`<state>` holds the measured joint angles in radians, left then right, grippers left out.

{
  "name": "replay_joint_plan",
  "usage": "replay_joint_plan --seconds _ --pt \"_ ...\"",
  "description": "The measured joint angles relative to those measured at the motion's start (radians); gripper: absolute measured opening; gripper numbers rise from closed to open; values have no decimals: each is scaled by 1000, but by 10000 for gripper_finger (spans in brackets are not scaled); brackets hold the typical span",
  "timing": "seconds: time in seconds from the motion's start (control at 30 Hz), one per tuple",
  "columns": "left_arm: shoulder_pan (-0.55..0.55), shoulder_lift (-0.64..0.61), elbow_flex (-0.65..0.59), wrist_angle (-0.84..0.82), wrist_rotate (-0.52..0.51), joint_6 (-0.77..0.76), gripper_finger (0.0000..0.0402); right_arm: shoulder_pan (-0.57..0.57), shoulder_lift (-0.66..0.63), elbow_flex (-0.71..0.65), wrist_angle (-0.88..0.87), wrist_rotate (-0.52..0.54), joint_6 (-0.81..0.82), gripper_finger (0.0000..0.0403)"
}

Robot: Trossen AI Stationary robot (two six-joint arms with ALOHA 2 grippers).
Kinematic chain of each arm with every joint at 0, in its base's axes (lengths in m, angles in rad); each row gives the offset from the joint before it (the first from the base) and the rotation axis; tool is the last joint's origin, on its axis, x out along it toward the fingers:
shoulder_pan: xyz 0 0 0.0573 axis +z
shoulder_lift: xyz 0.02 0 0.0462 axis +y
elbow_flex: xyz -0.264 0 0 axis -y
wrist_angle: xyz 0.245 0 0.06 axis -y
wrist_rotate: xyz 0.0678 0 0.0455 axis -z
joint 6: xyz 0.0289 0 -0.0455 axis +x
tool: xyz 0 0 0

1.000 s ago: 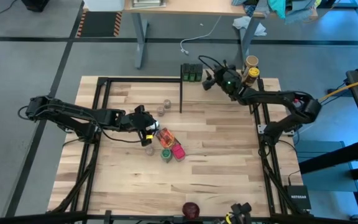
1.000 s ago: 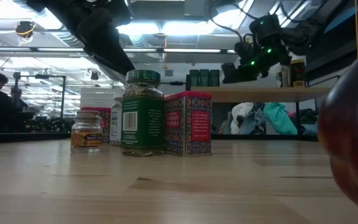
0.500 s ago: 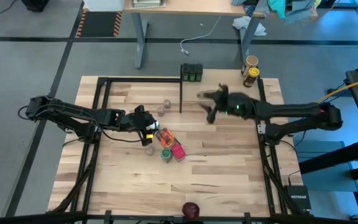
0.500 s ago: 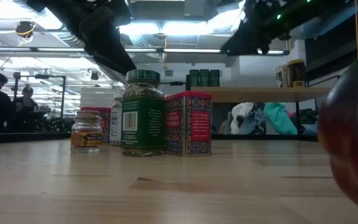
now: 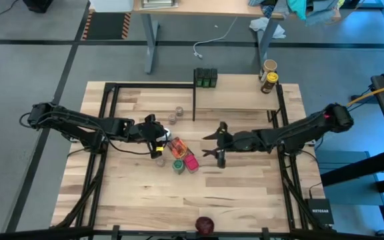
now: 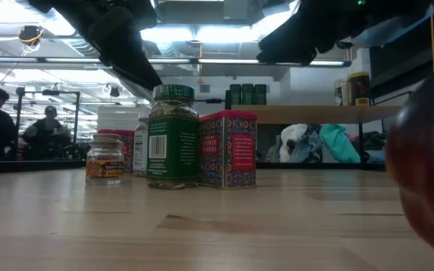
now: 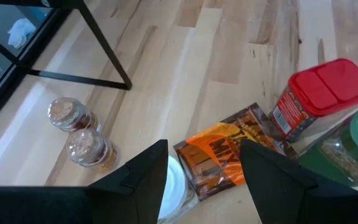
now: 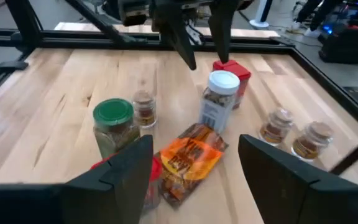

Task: Shelf spices
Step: Put the bottom transparent seasoning bottle on the shelf

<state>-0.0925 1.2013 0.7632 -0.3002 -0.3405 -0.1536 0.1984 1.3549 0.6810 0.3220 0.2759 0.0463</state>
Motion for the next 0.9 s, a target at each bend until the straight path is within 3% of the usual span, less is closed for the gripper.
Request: replay_joint_plan --seconds 0.43,0.6,0.8,0.9 --pt "-12 0 -106 87 4 -35 194 -1 257 4 372 -169 1 243" --pt "-34 0 -111 90 9 -48 194 -1 338 59 383 -190 1 243" --pt "-87 -6 -111 74 160 -70 194 -1 378 112 320 -191 -5 243" --pt "-132 -5 -112 67 185 -74 194 -2 378 126 281 -191 -15 243"
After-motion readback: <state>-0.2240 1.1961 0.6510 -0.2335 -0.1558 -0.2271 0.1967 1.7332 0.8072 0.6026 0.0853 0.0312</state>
